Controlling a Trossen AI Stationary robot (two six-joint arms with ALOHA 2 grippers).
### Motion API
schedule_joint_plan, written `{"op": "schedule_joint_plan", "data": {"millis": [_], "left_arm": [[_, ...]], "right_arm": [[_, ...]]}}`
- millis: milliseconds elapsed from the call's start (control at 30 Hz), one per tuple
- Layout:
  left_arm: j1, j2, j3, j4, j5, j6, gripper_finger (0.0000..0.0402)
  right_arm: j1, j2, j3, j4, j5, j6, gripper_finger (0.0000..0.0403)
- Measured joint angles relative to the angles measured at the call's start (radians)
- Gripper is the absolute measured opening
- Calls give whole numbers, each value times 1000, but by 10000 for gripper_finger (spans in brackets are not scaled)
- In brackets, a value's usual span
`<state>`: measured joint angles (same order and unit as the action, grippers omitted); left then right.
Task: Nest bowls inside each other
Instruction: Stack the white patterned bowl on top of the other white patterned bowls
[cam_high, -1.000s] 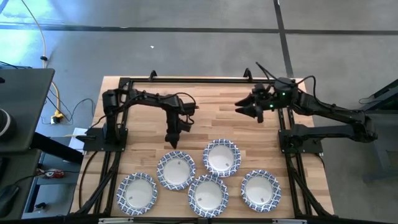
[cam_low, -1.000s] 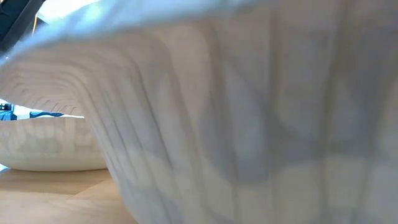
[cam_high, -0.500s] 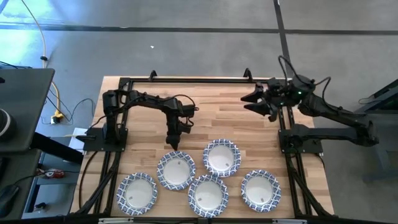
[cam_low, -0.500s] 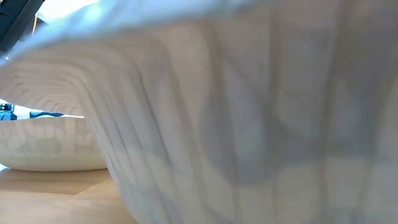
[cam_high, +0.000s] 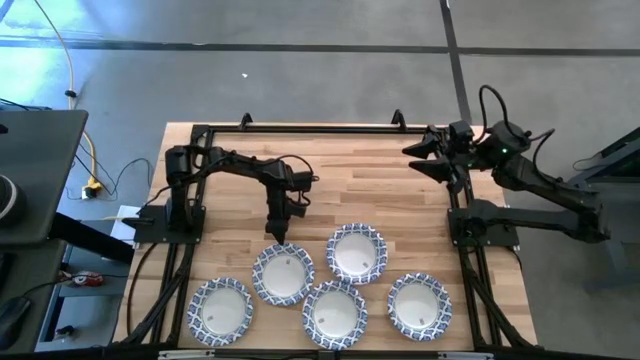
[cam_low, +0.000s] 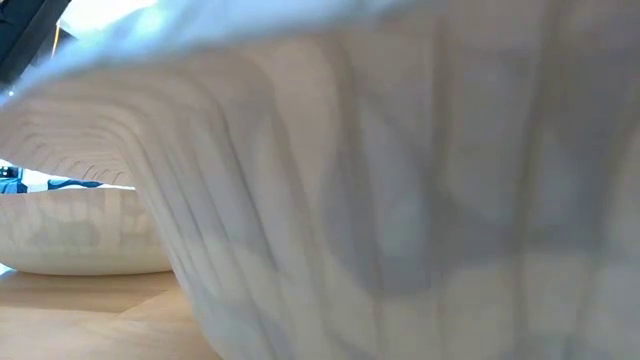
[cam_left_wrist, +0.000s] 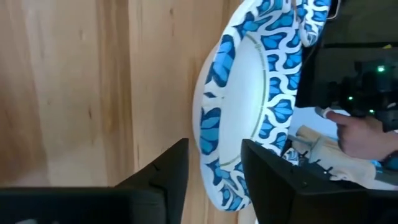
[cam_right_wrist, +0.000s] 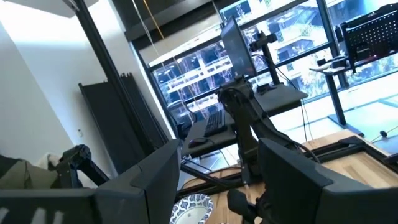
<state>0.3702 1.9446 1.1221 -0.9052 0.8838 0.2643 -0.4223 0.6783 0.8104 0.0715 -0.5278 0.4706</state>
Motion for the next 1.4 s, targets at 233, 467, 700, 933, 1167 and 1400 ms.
{"op": "schedule_joint_plan", "data": {"millis": [233,467,700,933,1167,1400], "left_arm": [[-22,0,0,17,7,-4,115],[-27,0,0,43,6,-27,121],[-32,19,0,42,-15,-34,125],[-72,62,-16,67,14,-46,122],[-55,64,-16,69,42,-51,80],[-31,66,-17,66,78,-47,22]], "right_arm": [[-4,1,0,0,0,-7,206],[-6,1,0,0,0,-7,206],[-6,1,0,0,0,0,206],[-6,1,0,-15,0,-5,206],[-6,1,0,-24,1,-26,206],[-6,1,0,-31,4,-26,206]]}}
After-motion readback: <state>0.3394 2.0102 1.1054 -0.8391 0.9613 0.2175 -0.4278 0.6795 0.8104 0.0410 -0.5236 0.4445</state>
